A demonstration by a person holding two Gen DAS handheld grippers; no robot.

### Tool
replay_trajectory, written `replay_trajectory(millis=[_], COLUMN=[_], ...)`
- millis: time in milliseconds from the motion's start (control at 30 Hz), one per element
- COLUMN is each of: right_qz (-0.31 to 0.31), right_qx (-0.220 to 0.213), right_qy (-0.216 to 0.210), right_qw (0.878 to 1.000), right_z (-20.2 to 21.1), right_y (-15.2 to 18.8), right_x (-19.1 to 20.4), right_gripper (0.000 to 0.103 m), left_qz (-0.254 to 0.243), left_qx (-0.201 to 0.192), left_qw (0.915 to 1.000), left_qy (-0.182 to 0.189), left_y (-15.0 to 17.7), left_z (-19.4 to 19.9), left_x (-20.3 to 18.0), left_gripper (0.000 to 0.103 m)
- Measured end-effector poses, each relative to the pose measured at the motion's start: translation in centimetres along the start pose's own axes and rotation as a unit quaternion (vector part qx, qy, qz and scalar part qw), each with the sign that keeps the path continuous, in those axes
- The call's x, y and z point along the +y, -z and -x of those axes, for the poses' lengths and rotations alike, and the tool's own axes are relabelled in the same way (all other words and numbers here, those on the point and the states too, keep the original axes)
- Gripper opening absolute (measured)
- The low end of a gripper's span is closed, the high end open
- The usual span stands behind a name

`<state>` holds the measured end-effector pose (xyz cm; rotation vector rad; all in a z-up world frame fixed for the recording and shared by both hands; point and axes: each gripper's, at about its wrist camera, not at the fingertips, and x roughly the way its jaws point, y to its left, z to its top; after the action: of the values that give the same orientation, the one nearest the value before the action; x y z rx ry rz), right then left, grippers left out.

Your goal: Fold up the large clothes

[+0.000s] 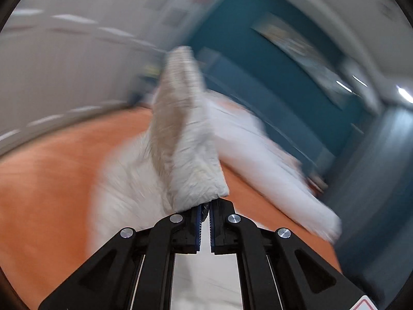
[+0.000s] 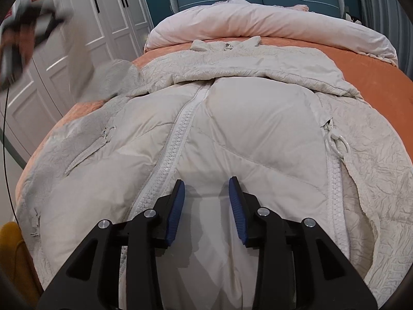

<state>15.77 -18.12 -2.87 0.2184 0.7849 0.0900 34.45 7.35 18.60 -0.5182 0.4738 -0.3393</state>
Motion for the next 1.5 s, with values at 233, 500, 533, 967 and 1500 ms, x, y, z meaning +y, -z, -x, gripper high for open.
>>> replay_trajectory(millis=[233,500,533,967,1500], right_qz=[-0.027,-0.114,-0.122,-0.175,-0.154], right_qx=[-0.002,-0.035,-0.044,0.030,0.023], right_qy=[-0.031,-0.049,-0.041,0.028,0.056], right_qw=[0.999,0.992,0.991,0.984,0.986], right_z=[1.4,5.5,5.5,-7.7,-11.3], right_y=[-0.1,-3.2,-4.7,-14.9,-14.5], right_x=[-0.8,-5.5,-6.4,-9.8,-12.5], right_gripper=[0.049,0.054,0.055,0.023,0.010], left_qz=[-0.084,-0.158,-0.155,-0.039,-0.052], left_qx=[0.147,0.129,0.130,0.147,0.152], left_qw=[0.9838,0.9776,0.9765,0.9543,0.9406], left_qy=[0.059,-0.052,-0.075,-0.257,-0.299], left_y=[15.8,15.6,15.0,10.8,14.1], left_z=[-5.1,-4.2,-4.7,-10.0,-10.9], left_x=[-13.0,-6.2,-4.5,11.8,13.5], left_gripper=[0.058,0.063,0.063,0.061,0.068])
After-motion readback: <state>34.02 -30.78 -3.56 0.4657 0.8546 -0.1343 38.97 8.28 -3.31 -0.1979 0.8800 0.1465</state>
